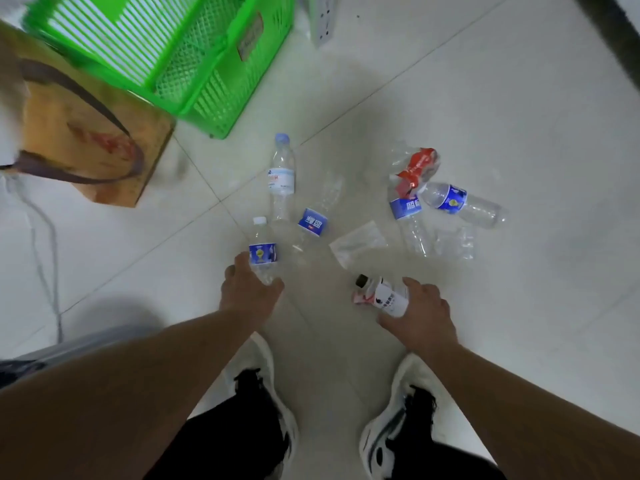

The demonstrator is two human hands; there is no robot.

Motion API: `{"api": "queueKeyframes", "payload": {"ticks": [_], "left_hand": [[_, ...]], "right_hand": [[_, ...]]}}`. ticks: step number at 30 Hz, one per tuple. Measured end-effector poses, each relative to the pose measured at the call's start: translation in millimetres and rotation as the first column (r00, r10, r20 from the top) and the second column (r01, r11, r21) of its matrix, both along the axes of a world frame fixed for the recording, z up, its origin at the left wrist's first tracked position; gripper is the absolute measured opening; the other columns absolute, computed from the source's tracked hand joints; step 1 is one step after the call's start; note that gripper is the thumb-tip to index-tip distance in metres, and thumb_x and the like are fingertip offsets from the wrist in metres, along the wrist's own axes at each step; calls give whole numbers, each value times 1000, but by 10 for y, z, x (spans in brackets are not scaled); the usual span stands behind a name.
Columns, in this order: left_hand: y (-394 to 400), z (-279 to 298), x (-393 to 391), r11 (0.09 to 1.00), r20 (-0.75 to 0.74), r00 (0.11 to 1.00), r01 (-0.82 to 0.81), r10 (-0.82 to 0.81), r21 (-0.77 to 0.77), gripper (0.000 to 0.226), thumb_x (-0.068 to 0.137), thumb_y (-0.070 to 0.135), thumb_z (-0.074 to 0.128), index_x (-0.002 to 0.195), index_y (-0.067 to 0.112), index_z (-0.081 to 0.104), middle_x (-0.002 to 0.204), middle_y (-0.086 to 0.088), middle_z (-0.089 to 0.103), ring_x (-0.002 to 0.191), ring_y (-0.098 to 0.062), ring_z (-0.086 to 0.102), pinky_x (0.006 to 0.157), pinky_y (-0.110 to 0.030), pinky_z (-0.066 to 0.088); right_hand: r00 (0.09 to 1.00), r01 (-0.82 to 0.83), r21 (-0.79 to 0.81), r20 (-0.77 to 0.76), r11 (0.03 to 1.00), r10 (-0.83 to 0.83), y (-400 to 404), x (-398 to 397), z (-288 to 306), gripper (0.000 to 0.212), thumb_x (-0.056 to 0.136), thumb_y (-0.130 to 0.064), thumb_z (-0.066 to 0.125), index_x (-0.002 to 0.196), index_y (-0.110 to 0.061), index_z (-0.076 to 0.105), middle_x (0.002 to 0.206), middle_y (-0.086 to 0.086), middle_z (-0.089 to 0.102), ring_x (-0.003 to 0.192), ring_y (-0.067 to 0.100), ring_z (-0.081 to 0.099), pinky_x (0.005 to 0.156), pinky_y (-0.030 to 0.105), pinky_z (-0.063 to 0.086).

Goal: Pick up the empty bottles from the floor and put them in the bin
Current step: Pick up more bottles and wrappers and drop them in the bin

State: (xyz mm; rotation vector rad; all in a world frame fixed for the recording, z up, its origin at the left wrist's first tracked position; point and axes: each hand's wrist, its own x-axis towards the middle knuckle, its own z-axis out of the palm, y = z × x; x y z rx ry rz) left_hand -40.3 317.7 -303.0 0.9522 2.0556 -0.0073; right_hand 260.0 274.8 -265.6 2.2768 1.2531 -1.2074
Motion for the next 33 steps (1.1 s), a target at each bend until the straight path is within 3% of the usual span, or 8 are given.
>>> {"api": "queueKeyframes", "payload": {"ticks": [5, 9, 16, 20, 24, 26, 30, 33], "left_hand": [[13, -1092, 44, 991, -70, 990, -121, 124, 51, 84, 78, 30, 84, 149, 17, 41, 135, -15, 55, 122, -42, 60, 101, -48, 50], [-51, -1084, -6, 982, -65, 983, -164, 171, 98, 73, 74, 34, 82, 135, 16, 47, 125, -11, 61, 107, -35, 64, 86, -39, 50], [-276, 305, -137, 980, -13, 983, -179, 181, 92, 71, 73, 35, 83, 132, 24, 45, 118, -2, 63, 92, -23, 66, 76, -34, 49], [-371, 1235, -176, 964, 31, 970, -244, 242, 109, 64, 67, 42, 82, 116, 39, 41, 103, 9, 64, 76, 1, 59, 61, -23, 37], [-472, 1992, -189, 920, 117, 929, -366, 351, 143, 58, 59, 47, 79, 102, 57, 42, 93, 12, 65, 75, 7, 64, 59, -23, 37], [-559, 2289, -223, 885, 152, 898, -435, 413, 166, 62, 57, 47, 78, 102, 68, 40, 93, 11, 65, 74, -1, 66, 60, -25, 40], [-918, 2711, -340, 812, 186, 833, -551, 521, 193, 61, 62, 44, 82, 113, 46, 49, 102, 8, 65, 91, -14, 68, 77, -36, 54], [-1247, 2936, -500, 749, 189, 785, -619, 590, 236, 53, 73, 38, 87, 114, 41, 53, 108, 8, 66, 96, -9, 67, 74, -27, 48]], "right_hand": [[945, -290, 4, 160, 957, 286, -139, 53, -1112, 72, 80, -47, 76, 141, -25, 45, 131, 7, 52, 120, 35, 56, 92, 47, 51], [922, -351, 86, 204, 932, 328, -309, -123, -1114, 61, 80, -45, 76, 129, -22, 49, 117, 5, 57, 105, 34, 62, 79, 44, 54], [994, -110, 184, 13, 977, 109, -170, -236, 249, 71, 73, -53, 79, 127, -24, 44, 111, 5, 56, 101, 36, 62, 80, 47, 56], [995, -45, 198, -75, 979, 61, 87, -260, 1123, 73, 72, -63, 82, 125, -26, 46, 110, 4, 59, 99, 33, 65, 86, 48, 57], [990, -40, 207, -125, 978, 67, 306, -237, 1881, 73, 64, -67, 79, 120, -31, 49, 108, -1, 64, 96, 25, 66, 88, 47, 58], [987, -44, 219, -139, 975, 76, 391, -254, 2181, 76, 56, -74, 75, 115, -33, 50, 102, -4, 65, 92, 22, 67, 86, 45, 58], [972, -99, 245, -182, 965, 146, 483, -367, 2623, 73, 52, -73, 77, 108, -36, 49, 93, -9, 65, 80, 8, 65, 65, 33, 48], [944, -211, 263, -194, 941, 266, 476, -563, 2811, 67, 60, -66, 85, 108, -34, 51, 87, -11, 68, 74, 3, 65, 56, 24, 42]]}}
